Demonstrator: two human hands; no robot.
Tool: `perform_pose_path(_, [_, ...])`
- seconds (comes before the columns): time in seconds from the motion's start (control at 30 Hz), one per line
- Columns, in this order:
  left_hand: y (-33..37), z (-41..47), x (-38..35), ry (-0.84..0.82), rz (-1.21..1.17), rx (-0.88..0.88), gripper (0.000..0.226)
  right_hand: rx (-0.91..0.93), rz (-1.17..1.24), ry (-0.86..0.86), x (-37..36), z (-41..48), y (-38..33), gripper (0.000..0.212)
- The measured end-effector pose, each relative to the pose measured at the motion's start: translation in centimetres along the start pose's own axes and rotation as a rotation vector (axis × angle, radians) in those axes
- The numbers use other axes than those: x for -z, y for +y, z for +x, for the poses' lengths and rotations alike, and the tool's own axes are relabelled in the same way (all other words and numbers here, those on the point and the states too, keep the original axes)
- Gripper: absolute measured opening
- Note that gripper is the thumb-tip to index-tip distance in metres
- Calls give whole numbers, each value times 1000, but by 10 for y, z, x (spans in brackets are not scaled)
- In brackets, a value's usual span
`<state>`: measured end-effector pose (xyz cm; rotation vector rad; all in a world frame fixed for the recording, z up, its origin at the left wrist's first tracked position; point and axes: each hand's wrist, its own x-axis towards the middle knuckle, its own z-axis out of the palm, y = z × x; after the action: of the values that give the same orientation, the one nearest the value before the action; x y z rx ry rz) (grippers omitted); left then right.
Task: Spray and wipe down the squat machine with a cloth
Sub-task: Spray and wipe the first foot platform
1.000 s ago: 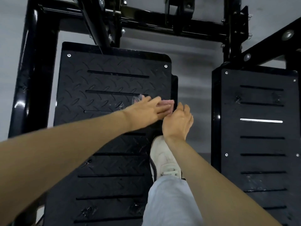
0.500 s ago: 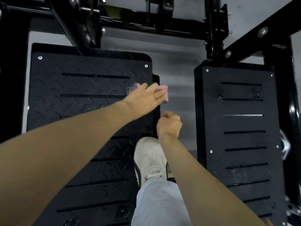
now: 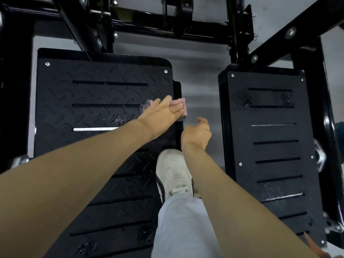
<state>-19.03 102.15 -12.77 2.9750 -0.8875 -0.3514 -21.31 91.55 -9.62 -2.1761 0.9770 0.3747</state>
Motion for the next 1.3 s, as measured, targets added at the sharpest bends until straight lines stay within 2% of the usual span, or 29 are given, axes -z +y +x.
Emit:
perform_pose_path(0.13, [2,-10,4,-87,-74,-76,60,132,-40,48,-2,-9,8,49])
perform_pose_path(0.27, [18,-28,4,-136,-247,-29,56,339,-205,96,6,-39,32,53])
perform_pose_path(0.43, [23,-46,6,-131,-206,-85,61,334,-377,-55,22,-52,58,49])
perform_pose_path(0.53, [5,-47,6,-125,-153,-78,59,226,-442,-159,14,-54,69,55])
perform_pose_path(0.6, [-8,-48,8,-110,-123,27,65,151,-472,-236,4,-57,73,65])
perform_pose_path(0.67, [-16,-48,6,-86,-133,218,69,146,-495,-284,-3,-57,71,72])
perform_pose_path(0.73, [-3,-44,5,-53,-191,363,72,177,-474,-265,-6,-52,67,70])
perform_pose_path(0.77, [10,-42,4,-32,-242,376,72,186,-451,-242,-8,-50,67,65])
perform_pose_path(0.83, [38,-37,-1,-8,-311,234,60,201,-405,-186,-10,-49,69,55])
perform_pose_path(0.9, [54,-35,-10,-36,-252,15,50,212,-399,-158,-9,-50,74,48])
perform_pose_path(0.97, [44,-37,-18,20,-269,-30,54,237,-418,-166,-6,-50,79,51])
perform_pose_path(1.07, [25,-51,-18,13,-267,133,66,322,-494,-222,-2,-51,84,60])
perform_pose_path(1.13, [15,-61,-22,19,-225,310,82,379,-534,-260,-1,-55,86,62])
perform_pose_path(1.23, [20,-64,-17,66,-244,559,82,408,-547,-294,-2,-56,89,62])
perform_pose_path(1.3, [31,-65,-18,61,-271,492,77,395,-540,-298,-3,-55,89,63])
